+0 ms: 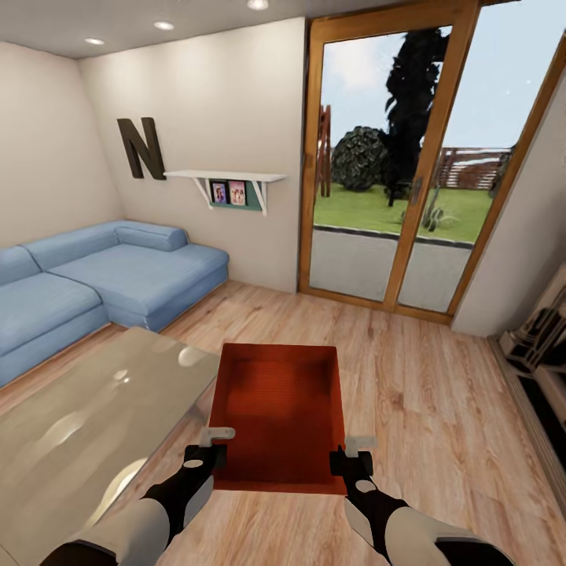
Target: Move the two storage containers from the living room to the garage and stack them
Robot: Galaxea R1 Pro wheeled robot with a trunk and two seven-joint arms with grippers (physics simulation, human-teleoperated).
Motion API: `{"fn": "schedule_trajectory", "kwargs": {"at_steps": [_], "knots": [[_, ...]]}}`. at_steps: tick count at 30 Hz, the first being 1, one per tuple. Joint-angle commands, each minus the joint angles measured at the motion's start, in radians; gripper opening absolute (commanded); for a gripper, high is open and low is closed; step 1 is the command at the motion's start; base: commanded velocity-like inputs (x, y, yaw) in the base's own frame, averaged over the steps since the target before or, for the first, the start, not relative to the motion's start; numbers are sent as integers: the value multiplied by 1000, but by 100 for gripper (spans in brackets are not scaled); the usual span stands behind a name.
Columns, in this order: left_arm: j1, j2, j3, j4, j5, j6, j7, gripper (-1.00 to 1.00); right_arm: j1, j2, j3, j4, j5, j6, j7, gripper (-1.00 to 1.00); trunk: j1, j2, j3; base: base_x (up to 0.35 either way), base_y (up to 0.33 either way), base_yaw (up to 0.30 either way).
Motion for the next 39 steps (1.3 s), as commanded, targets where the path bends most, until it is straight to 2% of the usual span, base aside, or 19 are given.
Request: {"fn": "schedule_trajectory", "kwargs": {"at_steps": [1, 39], "knots": [[-2, -2, 49, 2, 89, -3, 20, -100, 0, 0, -26, -1, 0, -7, -85, -100, 0, -1, 0, 0, 0, 0], [-2, -2, 49, 2, 89, -3, 20, -100, 0, -1, -26, -2, 0, -8, -85, -100, 0, -1, 62, 0, 0, 0]]}}
